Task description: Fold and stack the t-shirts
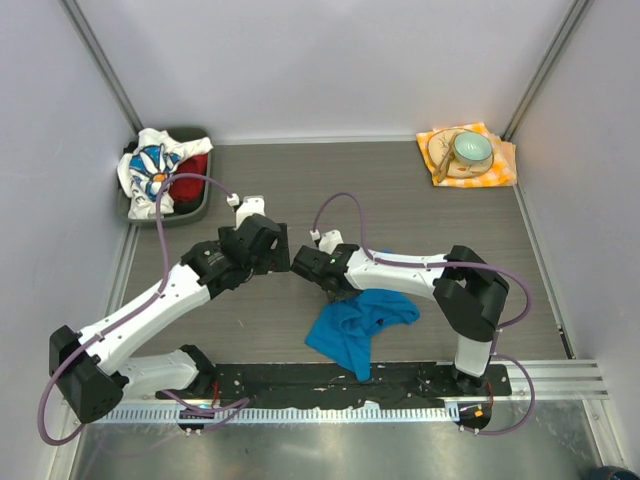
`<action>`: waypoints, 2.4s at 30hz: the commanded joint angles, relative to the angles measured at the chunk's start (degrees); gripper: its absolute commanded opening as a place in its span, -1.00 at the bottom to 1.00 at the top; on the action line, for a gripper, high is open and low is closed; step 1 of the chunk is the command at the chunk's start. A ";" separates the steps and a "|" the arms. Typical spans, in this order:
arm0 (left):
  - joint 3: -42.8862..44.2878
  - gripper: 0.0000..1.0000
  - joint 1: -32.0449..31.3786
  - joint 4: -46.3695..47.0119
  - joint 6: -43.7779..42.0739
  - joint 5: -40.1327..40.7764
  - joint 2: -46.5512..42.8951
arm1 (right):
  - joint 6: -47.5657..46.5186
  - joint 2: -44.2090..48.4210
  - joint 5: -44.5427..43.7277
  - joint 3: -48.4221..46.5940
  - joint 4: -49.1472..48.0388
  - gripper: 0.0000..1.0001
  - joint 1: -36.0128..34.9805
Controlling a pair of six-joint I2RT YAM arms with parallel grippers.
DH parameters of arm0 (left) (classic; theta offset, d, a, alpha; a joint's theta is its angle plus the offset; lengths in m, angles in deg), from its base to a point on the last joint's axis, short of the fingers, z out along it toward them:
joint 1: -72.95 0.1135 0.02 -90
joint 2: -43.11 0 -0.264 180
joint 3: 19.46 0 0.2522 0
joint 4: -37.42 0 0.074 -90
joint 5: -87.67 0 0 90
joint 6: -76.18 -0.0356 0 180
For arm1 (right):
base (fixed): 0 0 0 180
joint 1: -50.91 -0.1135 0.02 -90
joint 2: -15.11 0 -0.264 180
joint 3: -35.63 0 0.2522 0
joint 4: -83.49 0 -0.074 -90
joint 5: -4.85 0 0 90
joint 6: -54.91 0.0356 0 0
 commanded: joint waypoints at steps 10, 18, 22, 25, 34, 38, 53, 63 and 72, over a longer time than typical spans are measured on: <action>0.82 0.99 -0.44 4.17 0.86 -2.44 0.97 | 1.15 4.09 -5.17 -4.02 3.95 0.02 -1.45; 1.08 1.00 -0.44 4.35 0.95 -2.71 1.06 | 1.94 5.32 -6.48 -5.60 5.45 -0.33 -2.16; 1.00 1.00 -0.44 4.53 0.95 -2.88 1.23 | 1.94 4.89 -6.66 -5.43 5.45 -0.41 -2.33; 1.09 0.99 -0.44 4.61 0.95 -2.97 1.32 | 1.94 4.01 -6.58 -5.34 5.27 -0.55 -2.25; 0.73 0.99 -0.44 4.61 0.86 -2.97 1.23 | 1.59 2.95 -6.49 -6.47 5.00 -0.99 -2.33; 0.82 1.00 -0.44 4.96 0.94 -3.41 1.41 | 0.89 4.00 -9.28 -9.63 7.11 -0.99 -2.42; 3.11 0.99 -0.44 3.39 0.24 -1.83 -0.26 | -5.98 24.73 -22.20 -33.65 13.78 -0.99 -2.86; 5.57 1.00 -0.44 1.62 -2.04 1.07 -0.18 | 10.20 28.27 -28.56 -6.84 29.97 -0.49 4.34; 4.17 0.97 -0.53 4.26 -0.64 -8.49 3.43 | 6.70 26.16 -28.38 -10.87 26.29 0.91 5.14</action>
